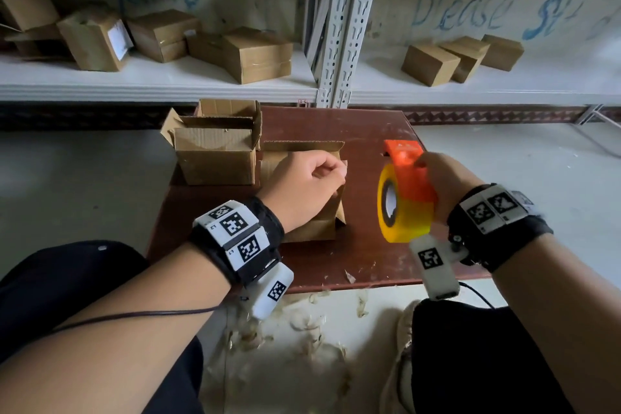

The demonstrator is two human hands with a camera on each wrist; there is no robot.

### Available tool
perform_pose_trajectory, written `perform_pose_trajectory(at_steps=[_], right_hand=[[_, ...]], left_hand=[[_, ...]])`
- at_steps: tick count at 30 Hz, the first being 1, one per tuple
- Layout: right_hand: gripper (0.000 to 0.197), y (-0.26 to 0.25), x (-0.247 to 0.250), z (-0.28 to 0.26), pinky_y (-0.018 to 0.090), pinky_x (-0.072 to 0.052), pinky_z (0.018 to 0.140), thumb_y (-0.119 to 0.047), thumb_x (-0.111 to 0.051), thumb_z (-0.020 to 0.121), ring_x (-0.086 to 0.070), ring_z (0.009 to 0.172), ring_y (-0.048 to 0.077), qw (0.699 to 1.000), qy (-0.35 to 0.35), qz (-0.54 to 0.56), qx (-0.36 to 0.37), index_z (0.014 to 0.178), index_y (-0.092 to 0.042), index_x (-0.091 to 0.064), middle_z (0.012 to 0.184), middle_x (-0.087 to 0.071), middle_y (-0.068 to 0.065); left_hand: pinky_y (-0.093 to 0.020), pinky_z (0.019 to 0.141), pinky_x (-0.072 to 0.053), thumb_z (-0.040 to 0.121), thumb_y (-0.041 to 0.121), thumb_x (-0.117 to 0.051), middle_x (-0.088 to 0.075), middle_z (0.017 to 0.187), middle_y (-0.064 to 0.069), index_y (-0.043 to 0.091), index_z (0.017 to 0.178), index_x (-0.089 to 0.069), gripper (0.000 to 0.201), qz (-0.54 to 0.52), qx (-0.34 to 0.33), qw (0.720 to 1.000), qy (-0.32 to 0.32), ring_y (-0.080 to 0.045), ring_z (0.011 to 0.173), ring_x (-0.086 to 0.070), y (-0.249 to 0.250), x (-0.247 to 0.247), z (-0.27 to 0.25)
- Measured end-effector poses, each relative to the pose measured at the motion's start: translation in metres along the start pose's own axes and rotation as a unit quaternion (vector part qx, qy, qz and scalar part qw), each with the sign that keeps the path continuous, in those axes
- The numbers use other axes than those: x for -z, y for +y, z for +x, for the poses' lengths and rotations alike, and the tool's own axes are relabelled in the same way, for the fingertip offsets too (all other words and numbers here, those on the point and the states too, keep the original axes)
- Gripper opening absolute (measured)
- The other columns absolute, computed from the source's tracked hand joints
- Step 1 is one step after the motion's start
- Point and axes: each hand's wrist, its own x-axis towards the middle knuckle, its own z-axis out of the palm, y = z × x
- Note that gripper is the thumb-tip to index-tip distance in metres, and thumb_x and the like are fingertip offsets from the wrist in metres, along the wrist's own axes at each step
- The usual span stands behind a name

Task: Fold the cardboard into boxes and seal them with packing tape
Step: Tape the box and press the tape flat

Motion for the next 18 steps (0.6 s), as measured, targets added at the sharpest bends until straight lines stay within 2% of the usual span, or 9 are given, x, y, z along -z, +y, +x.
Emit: perform_pose_trajectory(at_steps=[2,4,6,8,11,13,16,18], right_hand=[[0.059,-0.005,0.0,-0.024,0.054,-0.055,0.1,-0.058,-0.072,0.077,-0.072,0.105,0.031,0.996,-0.023,0.082,0.033,0.128,-0.027,-0.071,0.116,-0.076,0.007],[0.06,-0.008,-0.001,-0.051,0.042,-0.06,0.09,-0.074,-0.077,0.071,-0.076,0.093,0.025,0.993,-0.01,0.037,0.115,0.111,-0.029,-0.08,0.105,-0.08,0.003],[0.046,-0.01,-0.005,-0.078,0.032,-0.058,0.075,-0.069,-0.079,0.076,-0.073,0.077,0.014,0.976,-0.004,0.0,0.219,0.092,-0.026,-0.084,0.093,-0.08,-0.002],[0.031,-0.01,-0.011,-0.098,0.028,-0.052,0.066,-0.058,-0.078,0.078,-0.067,0.067,0.009,0.959,-0.046,-0.011,0.281,0.085,-0.028,-0.084,0.078,-0.077,-0.005],[0.033,-0.007,-0.022,-0.112,0.027,-0.058,0.069,-0.048,-0.078,0.081,-0.076,0.077,0.011,0.938,-0.112,-0.031,0.326,0.107,-0.028,-0.082,0.088,-0.081,-0.003],[0.035,-0.002,-0.029,-0.115,0.027,-0.061,0.069,-0.043,-0.079,0.083,-0.078,0.082,0.015,0.933,-0.143,-0.047,0.327,0.114,-0.028,-0.079,0.092,-0.081,-0.004],[0.032,0.005,-0.042,-0.116,0.029,-0.063,0.074,-0.047,-0.078,0.082,-0.078,0.083,0.014,0.932,-0.155,-0.068,0.322,0.107,-0.028,-0.081,0.091,-0.081,-0.004],[0.037,0.009,-0.05,-0.114,0.03,-0.06,0.071,-0.052,-0.078,0.08,-0.077,0.078,0.013,0.934,-0.161,-0.076,0.311,0.102,-0.023,-0.082,0.088,-0.081,-0.001]], left_hand=[[-0.048,0.08,-0.062,0.095,0.043,-0.061,-0.077,0.089,0.008,0.027,0.095,-0.076,0.021,-0.006,-0.002,1.0,-0.005,-0.013,0.081,-0.074,0.002,0.003,-0.005],[-0.049,0.077,-0.063,0.099,0.051,-0.058,-0.075,0.094,-0.003,0.023,0.099,-0.075,0.033,-0.027,-0.004,1.0,-0.003,-0.023,0.086,-0.073,0.006,0.006,-0.01],[-0.043,0.074,-0.065,0.101,0.059,-0.051,-0.074,0.102,-0.01,0.02,0.103,-0.075,0.046,-0.071,0.004,0.997,-0.001,-0.025,0.094,-0.072,0.011,0.01,-0.015],[-0.041,0.076,-0.064,0.1,0.065,-0.045,-0.075,0.105,-0.008,0.017,0.106,-0.076,0.058,-0.129,0.021,0.991,0.0,-0.025,0.1,-0.072,0.016,0.014,-0.018],[-0.048,0.087,-0.06,0.095,0.072,-0.045,-0.078,0.103,-0.008,0.018,0.104,-0.078,0.064,-0.208,0.045,0.977,0.01,-0.029,0.1,-0.074,0.017,0.023,-0.022],[-0.046,0.092,-0.057,0.095,0.065,-0.051,-0.079,0.1,-0.007,0.02,0.098,-0.081,0.054,-0.212,0.049,0.976,0.016,-0.023,0.097,-0.074,0.016,0.027,-0.025],[-0.045,0.088,-0.058,0.092,0.045,-0.068,-0.077,0.092,-0.01,0.012,0.089,-0.08,0.035,-0.256,0.094,0.961,0.042,-0.022,0.085,-0.071,0.012,0.032,-0.031],[-0.044,0.084,-0.061,0.092,0.038,-0.071,-0.076,0.089,-0.011,0.01,0.092,-0.078,0.03,-0.276,0.135,0.951,0.044,-0.023,0.082,-0.07,0.008,0.036,-0.036]])
